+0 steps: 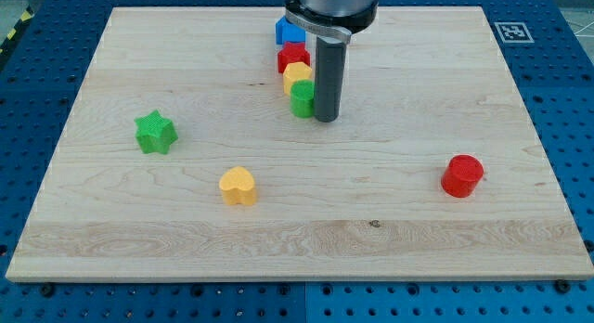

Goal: Move green star towards green circle

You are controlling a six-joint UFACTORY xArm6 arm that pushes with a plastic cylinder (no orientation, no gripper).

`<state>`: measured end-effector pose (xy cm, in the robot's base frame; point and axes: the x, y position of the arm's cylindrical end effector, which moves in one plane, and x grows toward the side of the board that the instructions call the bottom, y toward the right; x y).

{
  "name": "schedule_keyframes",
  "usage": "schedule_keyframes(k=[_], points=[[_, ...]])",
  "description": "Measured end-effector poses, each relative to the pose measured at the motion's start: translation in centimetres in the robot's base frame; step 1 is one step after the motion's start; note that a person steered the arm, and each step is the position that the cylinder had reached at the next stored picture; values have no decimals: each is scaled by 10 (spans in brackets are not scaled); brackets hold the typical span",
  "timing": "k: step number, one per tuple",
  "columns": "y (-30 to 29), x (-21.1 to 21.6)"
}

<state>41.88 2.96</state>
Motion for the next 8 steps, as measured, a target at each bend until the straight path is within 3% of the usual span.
schedule_keyframes(k=[2, 4, 6, 8], points=[[-3, 2], [-18, 46], [-127, 49], [-160, 71]])
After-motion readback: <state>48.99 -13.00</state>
